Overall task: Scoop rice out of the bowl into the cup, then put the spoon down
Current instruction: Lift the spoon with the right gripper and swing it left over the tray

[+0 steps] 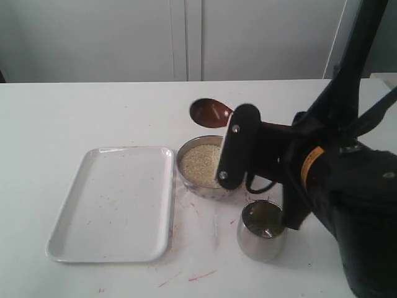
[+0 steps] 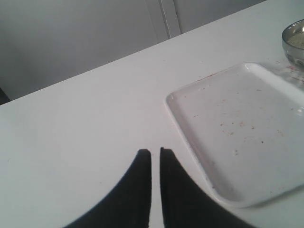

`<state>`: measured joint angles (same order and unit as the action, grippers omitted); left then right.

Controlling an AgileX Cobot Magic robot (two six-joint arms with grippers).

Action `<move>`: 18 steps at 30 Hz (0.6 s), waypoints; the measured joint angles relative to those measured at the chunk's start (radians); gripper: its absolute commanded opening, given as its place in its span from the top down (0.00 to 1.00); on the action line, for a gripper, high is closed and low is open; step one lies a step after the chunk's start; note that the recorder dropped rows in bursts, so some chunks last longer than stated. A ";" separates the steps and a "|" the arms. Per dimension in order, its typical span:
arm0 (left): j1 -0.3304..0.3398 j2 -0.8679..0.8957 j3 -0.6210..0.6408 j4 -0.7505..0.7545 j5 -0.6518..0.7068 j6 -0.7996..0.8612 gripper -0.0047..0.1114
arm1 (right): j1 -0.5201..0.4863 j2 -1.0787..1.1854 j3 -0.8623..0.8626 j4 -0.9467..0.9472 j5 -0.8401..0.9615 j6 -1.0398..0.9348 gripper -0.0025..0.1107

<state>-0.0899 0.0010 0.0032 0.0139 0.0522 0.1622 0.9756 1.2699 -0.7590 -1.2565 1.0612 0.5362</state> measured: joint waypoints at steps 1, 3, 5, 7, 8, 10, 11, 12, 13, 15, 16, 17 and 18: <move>0.000 0.000 0.000 0.000 0.000 0.000 0.84 | 0.000 -0.006 -0.015 0.018 -0.036 0.033 0.98; 0.000 0.000 0.000 0.000 0.000 0.000 0.84 | 0.000 -0.019 -0.040 0.062 -0.144 0.110 0.98; 0.000 0.000 0.000 0.000 0.000 0.000 0.84 | 0.000 -0.025 -0.053 0.098 -0.233 0.172 0.98; 0.000 0.000 0.000 0.000 0.000 0.000 0.84 | 0.000 -0.027 -0.068 0.131 -0.351 0.235 0.98; 0.000 0.000 0.000 0.000 0.000 0.000 0.84 | 0.000 -0.027 -0.074 0.137 -0.400 0.262 0.98; 0.000 0.000 0.000 0.000 0.000 0.000 0.84 | 0.000 -0.027 -0.083 0.151 -0.524 0.343 0.98; 0.000 0.000 0.000 0.000 0.000 0.000 0.84 | 0.000 -0.027 -0.087 0.156 -0.582 0.391 0.98; 0.000 0.000 0.000 0.000 0.000 0.000 0.84 | 0.000 -0.027 -0.091 0.156 -0.635 0.442 0.98; 0.000 0.000 0.000 0.000 0.000 0.000 0.84 | 0.000 -0.027 -0.095 0.156 -0.680 0.484 0.98; 0.000 0.000 0.000 0.000 0.000 0.000 0.84 | 0.002 -0.027 -0.105 0.156 -0.742 0.590 0.98; 0.000 0.000 0.000 0.000 0.000 0.000 0.84 | 0.002 -0.025 -0.111 0.156 -0.764 0.643 0.98; 0.000 0.000 0.000 0.000 0.000 0.000 0.84 | 0.002 -0.025 -0.116 0.156 -0.778 0.695 0.98; 0.000 0.000 0.000 0.000 0.000 0.000 0.84 | 0.002 -0.023 -0.119 0.156 -0.786 0.745 0.98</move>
<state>-0.0899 0.0010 0.0032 0.0139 0.0522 0.1622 0.9771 1.2474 -0.8776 -1.1002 0.2756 1.2810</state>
